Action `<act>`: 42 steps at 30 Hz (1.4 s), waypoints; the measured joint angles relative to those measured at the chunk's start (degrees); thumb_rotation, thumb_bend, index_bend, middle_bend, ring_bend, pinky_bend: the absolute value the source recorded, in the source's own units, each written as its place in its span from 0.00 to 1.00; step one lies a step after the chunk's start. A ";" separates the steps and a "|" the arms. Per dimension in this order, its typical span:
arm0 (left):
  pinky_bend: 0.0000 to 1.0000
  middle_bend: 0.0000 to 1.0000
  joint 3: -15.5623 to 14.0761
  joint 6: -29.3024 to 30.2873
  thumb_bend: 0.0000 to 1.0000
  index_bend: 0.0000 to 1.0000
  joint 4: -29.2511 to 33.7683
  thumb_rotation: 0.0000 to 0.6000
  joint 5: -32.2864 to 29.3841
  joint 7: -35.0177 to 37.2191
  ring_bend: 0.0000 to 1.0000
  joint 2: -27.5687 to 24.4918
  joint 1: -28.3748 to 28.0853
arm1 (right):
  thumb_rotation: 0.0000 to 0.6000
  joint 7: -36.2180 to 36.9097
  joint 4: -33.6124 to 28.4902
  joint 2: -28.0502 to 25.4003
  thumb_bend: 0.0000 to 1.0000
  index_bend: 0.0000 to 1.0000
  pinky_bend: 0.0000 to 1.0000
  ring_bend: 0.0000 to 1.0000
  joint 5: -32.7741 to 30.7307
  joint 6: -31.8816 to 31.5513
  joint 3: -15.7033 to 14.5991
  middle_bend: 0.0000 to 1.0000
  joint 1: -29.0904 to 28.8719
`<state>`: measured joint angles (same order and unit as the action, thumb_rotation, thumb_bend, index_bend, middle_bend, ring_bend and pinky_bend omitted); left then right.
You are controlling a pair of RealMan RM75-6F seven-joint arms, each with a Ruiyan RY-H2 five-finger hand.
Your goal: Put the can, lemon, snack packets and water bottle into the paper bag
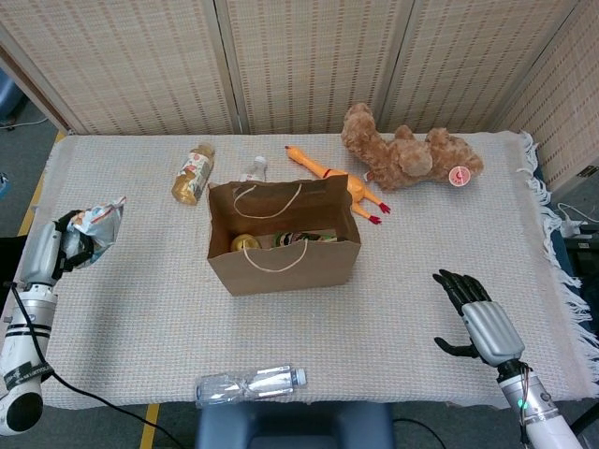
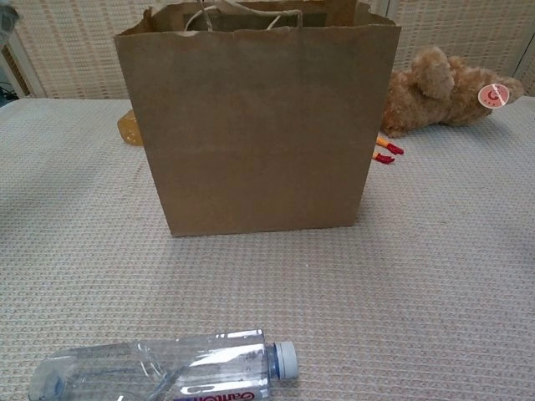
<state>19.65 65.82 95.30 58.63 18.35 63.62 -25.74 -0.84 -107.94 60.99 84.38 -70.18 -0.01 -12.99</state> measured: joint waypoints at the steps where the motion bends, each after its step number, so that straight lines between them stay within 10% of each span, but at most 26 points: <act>1: 0.73 0.71 0.82 0.17 0.71 0.71 1.24 1.00 -0.22 0.05 0.64 -0.58 -0.08 | 1.00 -0.09 -0.01 0.02 0.12 0.05 0.00 0.00 -0.01 0.06 -0.01 0.00 -0.03; 20: 0.73 0.71 10.64 1.49 0.70 0.71 20.39 1.00 -4.10 -13.23 0.64 -0.24 -12.89 | 1.00 1.01 0.06 -0.44 0.12 0.05 0.00 0.00 -0.08 1.29 -0.45 0.00 -0.46; 36: 0.73 0.70 11.38 -1.96 0.69 0.69 14.05 1.00 -14.21 -24.41 0.63 13.32 -29.59 | 1.00 2.72 0.65 -0.84 0.12 0.05 0.00 0.00 -1.01 2.88 -0.35 0.00 -1.15; 42: 0.57 0.46 8.71 -3.68 0.57 0.40 12.68 1.00 -15.88 -27.06 0.40 15.17 -31.59 | 1.00 3.68 0.81 -1.22 0.12 0.05 0.00 0.00 -1.60 3.58 -0.21 0.00 -1.46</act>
<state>28.36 62.14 107.98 42.75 -8.71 78.80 -57.33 2.84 -107.13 59.77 82.78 -66.60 -0.23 -14.45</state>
